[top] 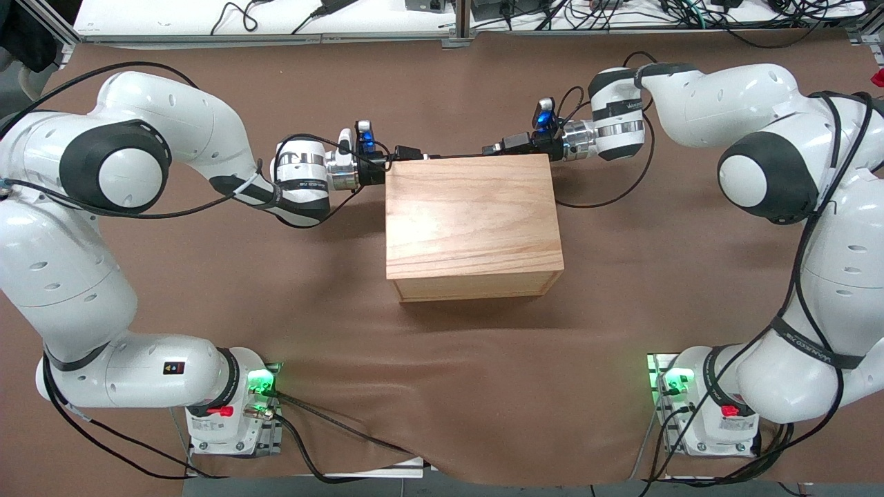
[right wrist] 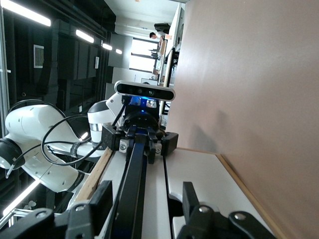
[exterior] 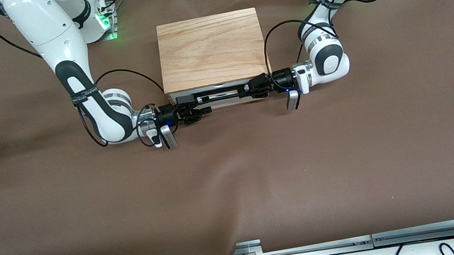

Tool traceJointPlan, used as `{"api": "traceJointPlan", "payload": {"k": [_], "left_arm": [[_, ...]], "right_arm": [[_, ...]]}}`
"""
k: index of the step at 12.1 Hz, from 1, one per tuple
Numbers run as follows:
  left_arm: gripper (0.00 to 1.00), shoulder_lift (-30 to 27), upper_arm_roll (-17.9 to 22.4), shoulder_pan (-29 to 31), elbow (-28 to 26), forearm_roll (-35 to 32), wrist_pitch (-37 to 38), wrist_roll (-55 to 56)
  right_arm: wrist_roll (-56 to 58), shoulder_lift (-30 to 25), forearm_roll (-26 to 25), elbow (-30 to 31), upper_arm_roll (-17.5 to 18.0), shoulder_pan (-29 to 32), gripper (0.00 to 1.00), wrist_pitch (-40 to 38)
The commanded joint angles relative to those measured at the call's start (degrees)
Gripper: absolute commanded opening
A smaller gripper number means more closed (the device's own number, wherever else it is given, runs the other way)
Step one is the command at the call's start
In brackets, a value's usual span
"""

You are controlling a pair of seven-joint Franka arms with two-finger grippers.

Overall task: Pull top drawer with both arms simultaneously
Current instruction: 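Close the right gripper and the left gripper on the black handle ends, then pull the black handle outward from the box with both grippers together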

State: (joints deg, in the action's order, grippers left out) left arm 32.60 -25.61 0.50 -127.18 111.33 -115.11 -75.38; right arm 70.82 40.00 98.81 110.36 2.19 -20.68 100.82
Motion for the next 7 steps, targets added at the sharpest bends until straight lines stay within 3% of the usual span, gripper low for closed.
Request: {"api": "traceJointPlan", "payload": {"k": [1, 5, 7], "left_arm": [[0.16, -1.13, -1.02, -0.67, -7.02, 0.03, -0.03, -2.22], [0.0, -1.22, -1.2, -0.67, -7.55, 0.03, 0.06, -2.31], [0.0, -1.14, -1.2, -0.67, -7.55, 0.03, 0.06, -2.49]], "right_arm": [[1.77, -0.1, -0.81, 1.26, -0.17, -0.33, 0.65, -1.41], [2.39, -0.36, -0.81, 2.23, -0.17, -0.33, 0.64, -2.21], [2.39, -0.36, -0.81, 2.14, -0.17, -0.33, 0.27, -2.3]]}}
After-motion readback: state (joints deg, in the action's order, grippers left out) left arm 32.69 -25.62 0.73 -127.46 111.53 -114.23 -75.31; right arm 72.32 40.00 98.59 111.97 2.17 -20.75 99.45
